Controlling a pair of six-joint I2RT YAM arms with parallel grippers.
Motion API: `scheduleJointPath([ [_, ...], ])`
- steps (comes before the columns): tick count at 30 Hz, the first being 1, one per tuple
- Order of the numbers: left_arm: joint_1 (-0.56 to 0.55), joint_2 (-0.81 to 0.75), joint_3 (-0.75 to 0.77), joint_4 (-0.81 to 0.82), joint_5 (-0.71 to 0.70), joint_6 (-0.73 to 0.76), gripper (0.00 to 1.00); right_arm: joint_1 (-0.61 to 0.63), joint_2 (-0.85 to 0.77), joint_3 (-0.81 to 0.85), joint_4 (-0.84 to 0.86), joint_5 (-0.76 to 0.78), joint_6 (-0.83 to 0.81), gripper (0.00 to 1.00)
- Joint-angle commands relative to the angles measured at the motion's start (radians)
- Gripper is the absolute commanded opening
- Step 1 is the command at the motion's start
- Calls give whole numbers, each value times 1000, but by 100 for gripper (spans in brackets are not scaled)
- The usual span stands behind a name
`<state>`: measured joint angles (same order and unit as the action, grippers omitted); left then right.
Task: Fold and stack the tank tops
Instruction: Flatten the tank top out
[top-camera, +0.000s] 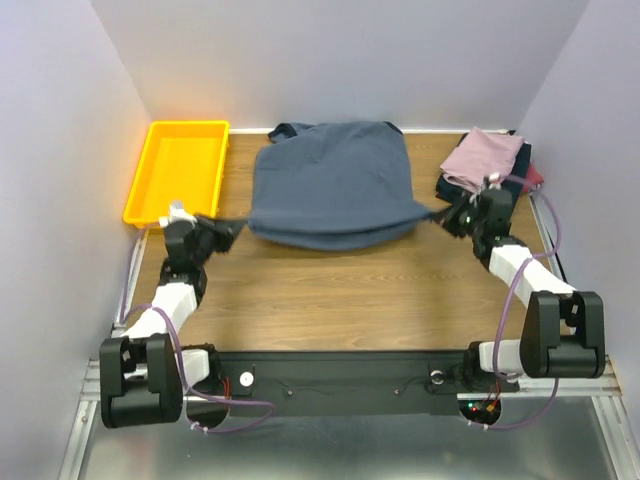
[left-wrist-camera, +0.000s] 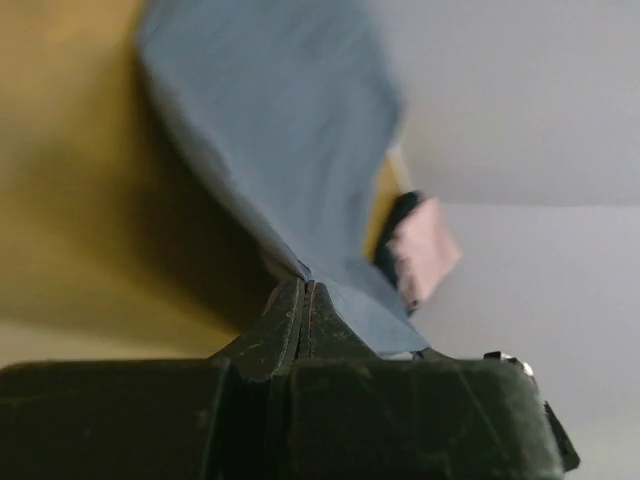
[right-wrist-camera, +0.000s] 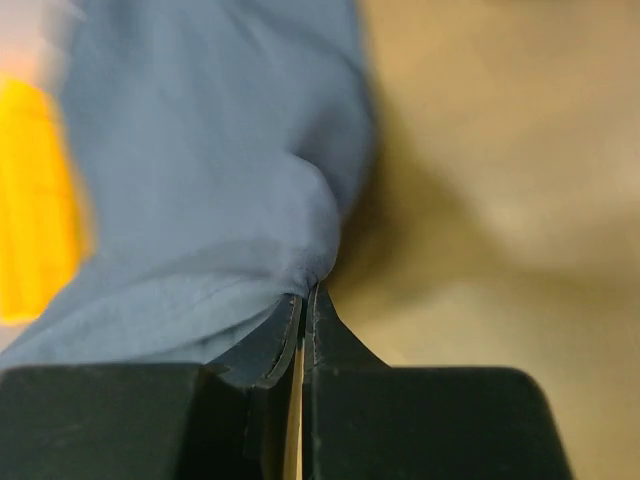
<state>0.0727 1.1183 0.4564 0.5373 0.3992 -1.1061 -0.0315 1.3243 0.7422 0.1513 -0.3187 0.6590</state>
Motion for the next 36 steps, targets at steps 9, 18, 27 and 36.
scheduleJointPath([
  [9,-28,-176,-190,-476,-99,127,2,24,-155,-336,-300,127,21,12],
  [18,-27,-328,-69,-718,-134,218,24,24,-345,-268,-489,291,27,86],
  [27,-27,-364,59,-789,-163,354,25,25,-304,-274,-507,291,47,81],
  [36,-240,-203,87,-652,-218,382,22,24,-303,-322,-424,287,128,60],
])
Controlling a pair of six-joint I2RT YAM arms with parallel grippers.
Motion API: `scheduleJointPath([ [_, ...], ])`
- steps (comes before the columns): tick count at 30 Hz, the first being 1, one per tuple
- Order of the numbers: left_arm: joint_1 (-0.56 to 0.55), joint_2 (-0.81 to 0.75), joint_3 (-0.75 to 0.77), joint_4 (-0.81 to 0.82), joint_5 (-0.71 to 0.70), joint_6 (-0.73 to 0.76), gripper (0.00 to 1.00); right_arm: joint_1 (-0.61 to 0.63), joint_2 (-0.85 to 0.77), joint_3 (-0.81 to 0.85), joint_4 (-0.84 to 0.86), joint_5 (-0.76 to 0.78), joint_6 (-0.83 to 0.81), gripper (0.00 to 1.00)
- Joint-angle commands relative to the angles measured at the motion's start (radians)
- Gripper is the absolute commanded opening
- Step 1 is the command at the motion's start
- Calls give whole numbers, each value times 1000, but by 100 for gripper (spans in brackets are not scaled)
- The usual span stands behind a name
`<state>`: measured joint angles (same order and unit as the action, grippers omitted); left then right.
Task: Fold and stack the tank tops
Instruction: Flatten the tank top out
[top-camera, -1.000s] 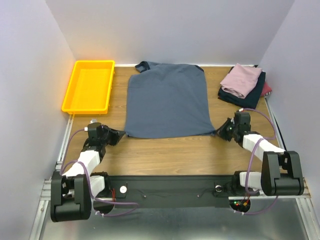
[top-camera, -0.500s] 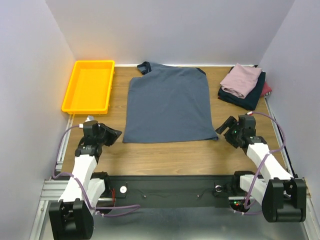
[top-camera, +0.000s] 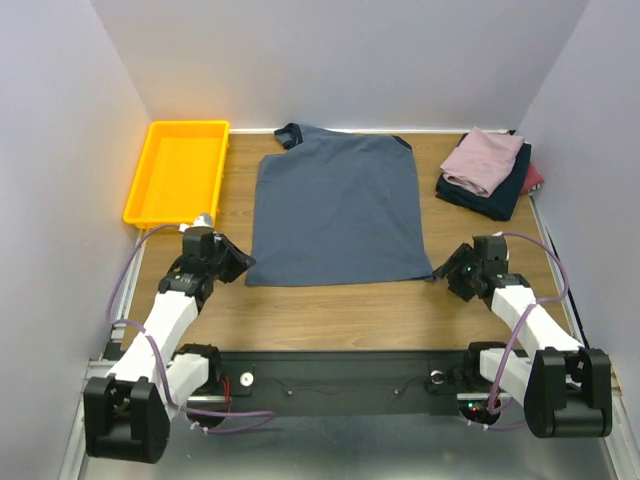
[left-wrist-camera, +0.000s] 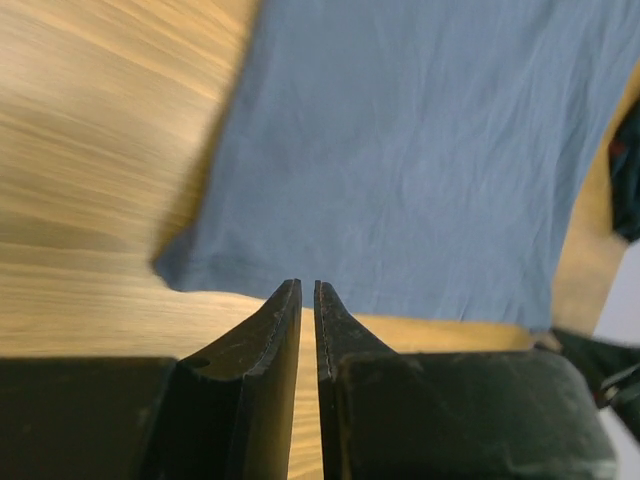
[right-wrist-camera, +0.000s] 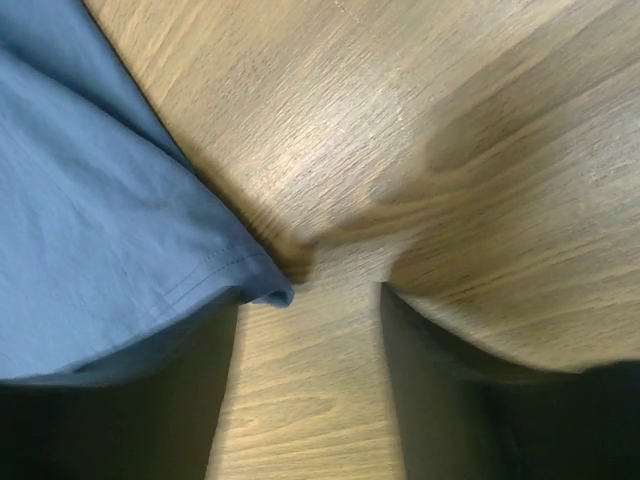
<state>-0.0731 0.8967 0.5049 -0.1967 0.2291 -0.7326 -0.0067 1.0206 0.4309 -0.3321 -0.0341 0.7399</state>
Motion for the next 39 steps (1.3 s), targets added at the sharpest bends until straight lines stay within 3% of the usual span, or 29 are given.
scheduleJointPath([
  [1,-115,31,37,95,-62,-4,22,1,6,-20,83,-10,50,54],
  [2,-161,57,37,114,-77,-14,22,1,13,-23,93,-15,52,46],
  [3,-177,74,38,118,-114,-39,21,2,28,-26,97,-16,50,31],
  [6,-208,139,32,152,-184,-74,17,5,42,-18,100,-3,30,17],
  [13,-208,280,41,192,-286,-126,11,120,101,74,81,100,-14,9],
  [18,-191,363,72,211,-333,-125,10,234,170,120,68,160,-7,14],
  [20,-168,387,73,207,-346,-125,10,275,174,131,67,195,-2,27],
  [27,-76,415,60,204,-346,-103,10,338,191,164,61,249,-13,53],
  [37,-57,438,46,226,-313,-113,9,352,246,186,61,315,-20,53],
  [39,-57,446,44,232,-306,-114,9,352,240,204,56,329,-36,48],
])
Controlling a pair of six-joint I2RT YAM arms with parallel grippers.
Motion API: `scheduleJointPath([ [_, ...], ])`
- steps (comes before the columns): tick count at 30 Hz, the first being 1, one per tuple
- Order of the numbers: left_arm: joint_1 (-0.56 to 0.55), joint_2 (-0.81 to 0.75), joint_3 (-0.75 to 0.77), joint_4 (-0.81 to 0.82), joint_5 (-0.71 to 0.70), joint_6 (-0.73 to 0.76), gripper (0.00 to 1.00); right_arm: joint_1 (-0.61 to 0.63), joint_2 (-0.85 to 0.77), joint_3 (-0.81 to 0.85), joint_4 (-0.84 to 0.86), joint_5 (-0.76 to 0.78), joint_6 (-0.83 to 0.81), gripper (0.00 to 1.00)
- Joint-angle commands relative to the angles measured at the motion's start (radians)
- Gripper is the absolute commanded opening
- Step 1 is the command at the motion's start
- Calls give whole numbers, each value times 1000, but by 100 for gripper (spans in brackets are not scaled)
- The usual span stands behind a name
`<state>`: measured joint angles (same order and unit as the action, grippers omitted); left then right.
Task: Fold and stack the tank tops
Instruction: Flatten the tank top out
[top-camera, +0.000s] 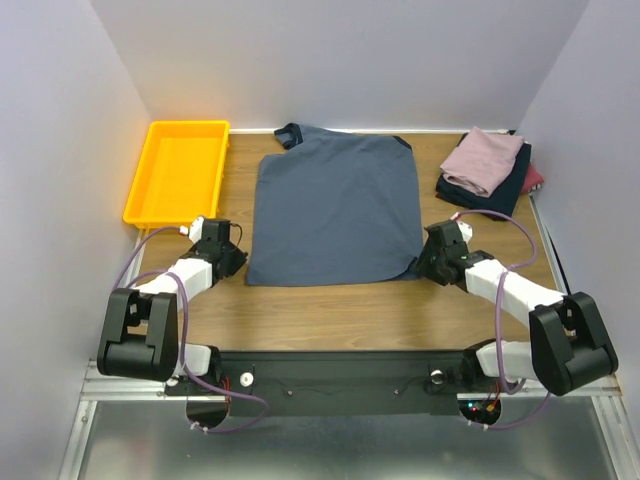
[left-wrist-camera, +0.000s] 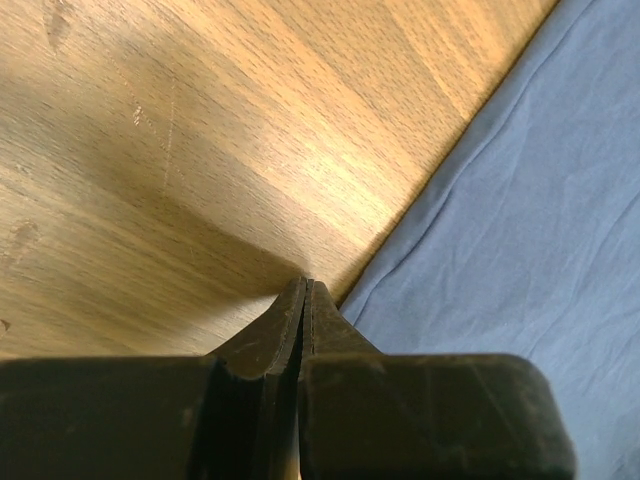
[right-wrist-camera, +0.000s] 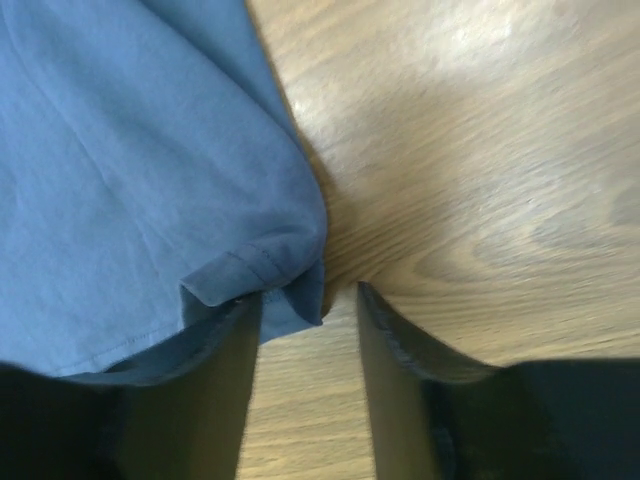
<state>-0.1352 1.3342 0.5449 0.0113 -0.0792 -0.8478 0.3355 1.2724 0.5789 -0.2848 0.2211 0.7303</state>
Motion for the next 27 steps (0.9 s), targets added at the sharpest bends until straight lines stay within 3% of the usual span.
scheduleJointPath([
  [1,3,13,3,26,4,1,9,10,-21,62,1,80,-32,45],
  [3,5,14,3,32,13,7,9,10,-45,76,-42,122,-45,37],
  [5,5,10,3,41,27,18,9,11,-59,76,-51,144,-54,36],
  [8,5,-7,-3,67,62,32,13,10,-45,81,-59,173,-69,27],
  [12,3,-46,-22,79,78,39,20,10,-15,102,-74,217,-100,6],
  [13,5,-64,-25,82,105,42,22,10,-12,113,-92,250,-106,5],
  [16,3,-95,-36,90,145,44,25,10,-15,154,-119,210,-121,8],
  [20,-9,-150,-33,124,225,59,26,10,7,153,-120,111,-100,24],
  [27,-52,-135,7,124,252,67,25,83,47,105,-83,84,-23,31],
])
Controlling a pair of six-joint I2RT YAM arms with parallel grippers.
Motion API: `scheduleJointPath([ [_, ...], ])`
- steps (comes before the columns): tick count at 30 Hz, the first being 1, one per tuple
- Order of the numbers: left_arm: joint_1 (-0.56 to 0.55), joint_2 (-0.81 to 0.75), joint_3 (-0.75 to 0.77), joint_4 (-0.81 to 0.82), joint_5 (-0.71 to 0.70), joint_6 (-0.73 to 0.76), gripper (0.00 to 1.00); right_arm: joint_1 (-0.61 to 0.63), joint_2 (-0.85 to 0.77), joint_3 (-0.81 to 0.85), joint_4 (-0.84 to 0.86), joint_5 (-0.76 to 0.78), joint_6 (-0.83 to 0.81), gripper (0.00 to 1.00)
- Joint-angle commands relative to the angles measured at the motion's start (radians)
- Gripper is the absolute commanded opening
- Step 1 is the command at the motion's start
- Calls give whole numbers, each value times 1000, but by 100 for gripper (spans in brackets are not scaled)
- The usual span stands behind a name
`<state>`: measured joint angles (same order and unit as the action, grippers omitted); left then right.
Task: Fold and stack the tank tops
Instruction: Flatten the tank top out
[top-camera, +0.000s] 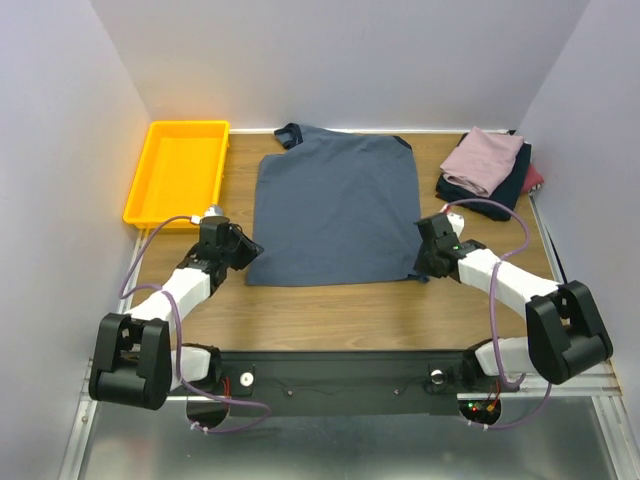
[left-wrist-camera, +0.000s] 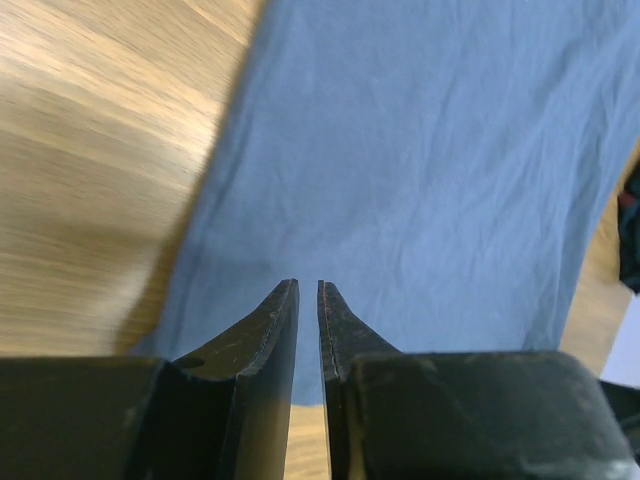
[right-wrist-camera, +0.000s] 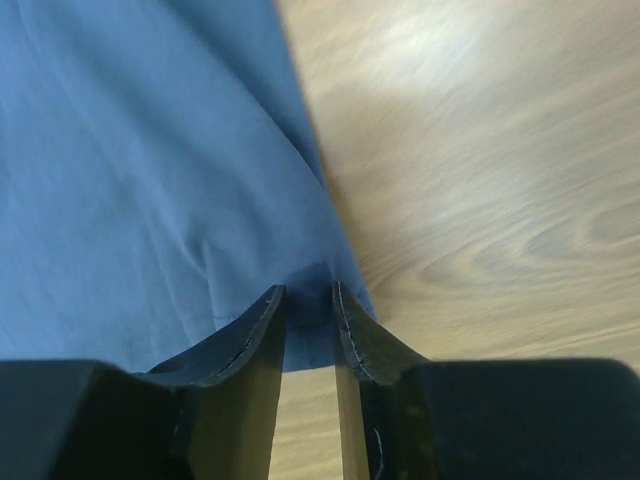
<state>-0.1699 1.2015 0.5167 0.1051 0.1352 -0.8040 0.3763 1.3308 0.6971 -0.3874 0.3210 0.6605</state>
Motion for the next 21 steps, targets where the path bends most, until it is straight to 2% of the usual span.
scheduleJointPath([
  [1,-20,3,37,30,38,25,25,53,-13,-18,27,-14,56,31],
  [5,-28,39,39,31,32,14,25,88,2,-13,36,-16,65,31],
  [11,-29,66,43,19,-16,-24,25,177,105,27,41,33,70,21],
  [13,-29,93,57,4,-40,-29,21,197,151,51,41,71,64,16],
  [15,-29,113,62,-11,-58,-34,15,199,168,64,38,102,53,16],
  [19,-29,138,57,-67,-127,-57,11,199,153,102,25,167,30,43],
  [20,-29,148,54,-73,-175,-67,8,197,147,126,16,199,15,55],
  [21,-29,155,49,-79,-186,-72,6,199,148,139,7,222,8,61],
])
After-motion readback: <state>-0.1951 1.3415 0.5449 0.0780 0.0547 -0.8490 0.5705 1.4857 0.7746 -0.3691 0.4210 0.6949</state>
